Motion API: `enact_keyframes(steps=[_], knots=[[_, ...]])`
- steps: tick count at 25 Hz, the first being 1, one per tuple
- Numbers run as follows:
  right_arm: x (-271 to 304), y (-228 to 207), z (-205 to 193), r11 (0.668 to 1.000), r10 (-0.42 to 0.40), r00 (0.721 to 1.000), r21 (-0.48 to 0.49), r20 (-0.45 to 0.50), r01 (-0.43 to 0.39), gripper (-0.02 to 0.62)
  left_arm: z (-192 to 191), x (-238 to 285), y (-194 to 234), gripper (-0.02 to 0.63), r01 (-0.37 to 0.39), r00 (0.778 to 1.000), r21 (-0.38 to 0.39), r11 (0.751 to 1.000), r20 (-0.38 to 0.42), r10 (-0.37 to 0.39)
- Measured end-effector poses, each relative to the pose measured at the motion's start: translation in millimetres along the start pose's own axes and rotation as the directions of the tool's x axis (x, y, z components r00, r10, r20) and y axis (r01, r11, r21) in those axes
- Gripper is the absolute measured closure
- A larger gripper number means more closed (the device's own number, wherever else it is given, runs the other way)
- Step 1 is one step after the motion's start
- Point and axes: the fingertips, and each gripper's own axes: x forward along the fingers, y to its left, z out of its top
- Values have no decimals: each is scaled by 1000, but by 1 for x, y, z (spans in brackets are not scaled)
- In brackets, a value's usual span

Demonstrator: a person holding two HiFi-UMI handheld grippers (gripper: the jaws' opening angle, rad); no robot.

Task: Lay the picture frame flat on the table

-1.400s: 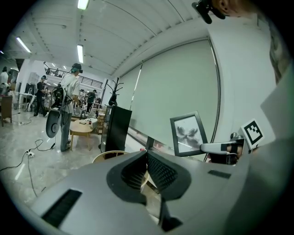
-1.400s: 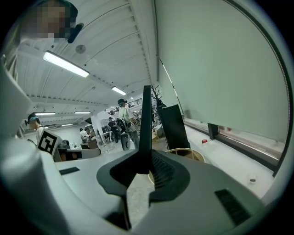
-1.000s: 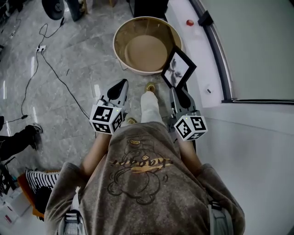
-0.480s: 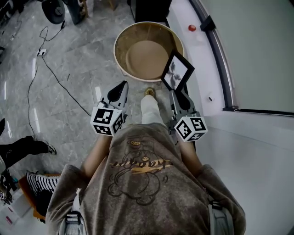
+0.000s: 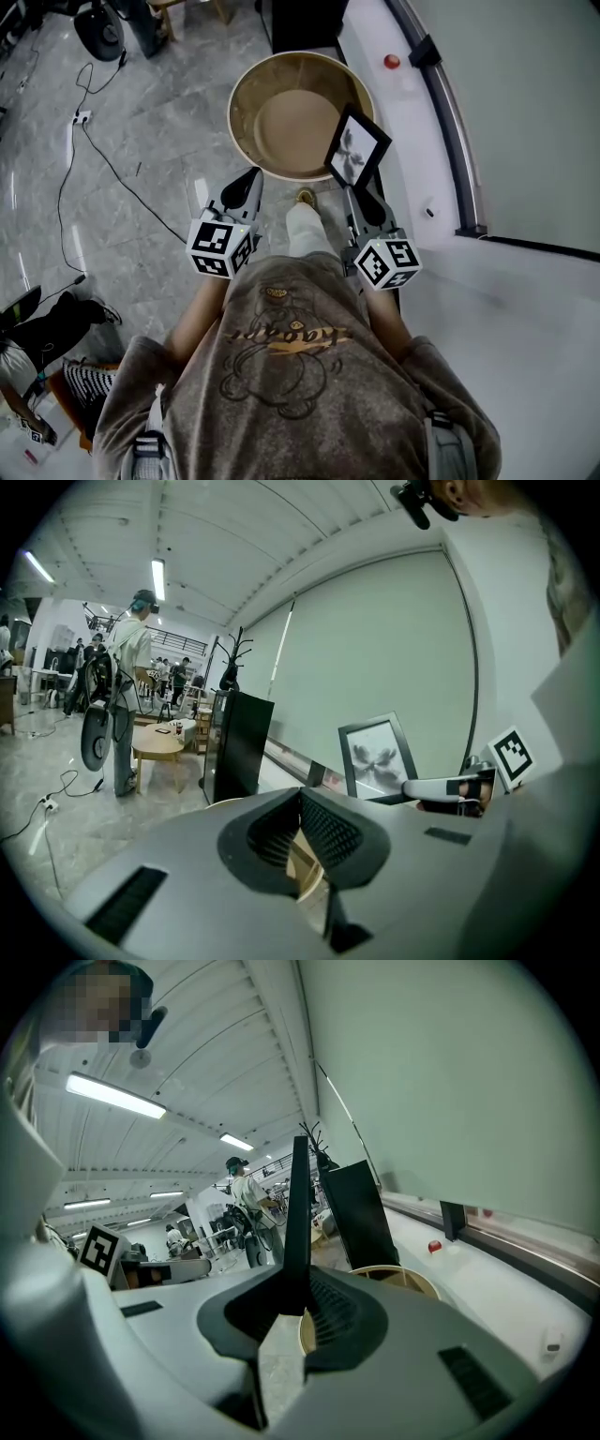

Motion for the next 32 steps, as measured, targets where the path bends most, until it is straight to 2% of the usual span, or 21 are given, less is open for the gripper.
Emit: enact_keyframes(steps=[10,18,25,32], knots=[[68,-29,52,997,71,997,-16,-31,-71,509,43,67,28,588,-41,999,-21,999,0,41],[128,-71,86,987,155,984,-34,-85,-159,509,74,136,46,588,-99,995,-27,995,11,99],[173,-78,98,971,225,962,-46,-153,-235,509,96,169,73,588,-169,985,-55,984,17,170],[193,-80,97,971,229,961,-25,-153,-236,509,94,184,88,588,-166,986,-45,985,-8,165]])
